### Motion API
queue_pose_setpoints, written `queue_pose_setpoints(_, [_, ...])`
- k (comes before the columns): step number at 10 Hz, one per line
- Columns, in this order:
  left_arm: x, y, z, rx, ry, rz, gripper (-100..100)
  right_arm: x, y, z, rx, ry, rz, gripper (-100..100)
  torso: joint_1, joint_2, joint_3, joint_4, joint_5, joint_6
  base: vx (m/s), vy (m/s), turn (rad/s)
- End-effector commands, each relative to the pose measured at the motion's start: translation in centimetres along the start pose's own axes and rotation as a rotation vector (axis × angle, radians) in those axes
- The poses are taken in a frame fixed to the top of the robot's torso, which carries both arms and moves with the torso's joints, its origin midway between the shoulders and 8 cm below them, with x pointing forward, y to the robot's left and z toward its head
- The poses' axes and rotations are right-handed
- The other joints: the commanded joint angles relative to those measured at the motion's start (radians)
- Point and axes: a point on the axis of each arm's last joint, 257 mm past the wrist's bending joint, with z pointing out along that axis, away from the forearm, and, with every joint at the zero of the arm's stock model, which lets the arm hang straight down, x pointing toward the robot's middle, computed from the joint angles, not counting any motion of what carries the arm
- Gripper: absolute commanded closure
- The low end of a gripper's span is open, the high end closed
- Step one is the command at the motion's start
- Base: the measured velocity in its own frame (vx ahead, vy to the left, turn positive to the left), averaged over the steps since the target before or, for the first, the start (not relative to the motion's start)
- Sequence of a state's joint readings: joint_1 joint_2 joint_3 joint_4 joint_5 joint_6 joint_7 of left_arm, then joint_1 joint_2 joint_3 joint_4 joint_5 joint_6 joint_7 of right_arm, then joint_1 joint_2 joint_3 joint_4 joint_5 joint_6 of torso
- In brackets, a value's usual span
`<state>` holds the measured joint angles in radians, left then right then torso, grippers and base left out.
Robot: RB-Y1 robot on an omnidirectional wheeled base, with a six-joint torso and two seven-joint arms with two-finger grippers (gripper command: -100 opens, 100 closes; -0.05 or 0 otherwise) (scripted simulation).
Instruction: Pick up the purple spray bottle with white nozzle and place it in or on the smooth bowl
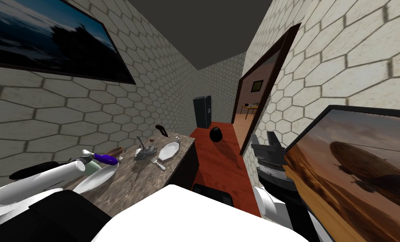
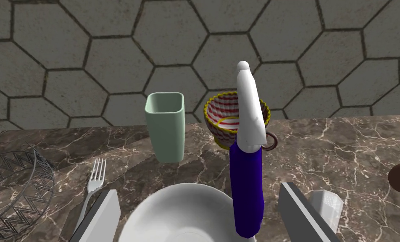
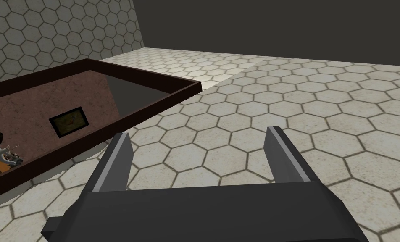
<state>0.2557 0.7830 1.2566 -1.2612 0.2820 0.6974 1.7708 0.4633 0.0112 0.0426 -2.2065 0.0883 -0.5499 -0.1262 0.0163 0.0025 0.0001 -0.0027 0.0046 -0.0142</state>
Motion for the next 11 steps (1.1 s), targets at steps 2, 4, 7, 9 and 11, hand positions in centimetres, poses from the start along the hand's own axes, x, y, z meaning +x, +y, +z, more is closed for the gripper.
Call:
queue_pose_setpoints(2, [3.2,-0.3,-0.7,0.009,0.008,-0.002,-100,0.0,0.0,0.0,0.000,0.000,0.000,0,-0.001,0.000,0.000,0.000,0.000,0.000,-0.020,-0.044,-0.058])
queue_pose_setpoints(4, [5.4,-0.4,-1.4,0.014,0.015,-0.002,-100,0.0,0.0,0.0,0.000,0.000,0.000,0,-0.001,0.001,0.001,0.000,0.000,0.000,-0.024,-0.037,-0.043])
queue_pose_setpoints(7, [4.8,-0.5,-1.2,0.012,0.013,-0.002,0,0.0,0.0,0.0,0.000,0.000,0.000,0,0.001,0.000,0.000,0.000,0.001,0.000,-0.004,-0.005,-0.003])
queue_pose_setpoints(9, [4.8,-0.5,-1.2,0.012,0.013,-0.002,0,0.0,0.0,0.0,0.000,0.000,0.000,0,0.002,-0.001,0.000,0.000,0.001,0.000,0.000,0.000,0.000])
queue_pose_setpoints(11, [4.8,-0.5,-1.2,0.012,0.013,-0.002,0,0.0,0.0,0.0,0.000,0.000,0.000,0,0.002,-0.001,0.000,0.000,0.001,0.000,0.000,0.000,0.000])
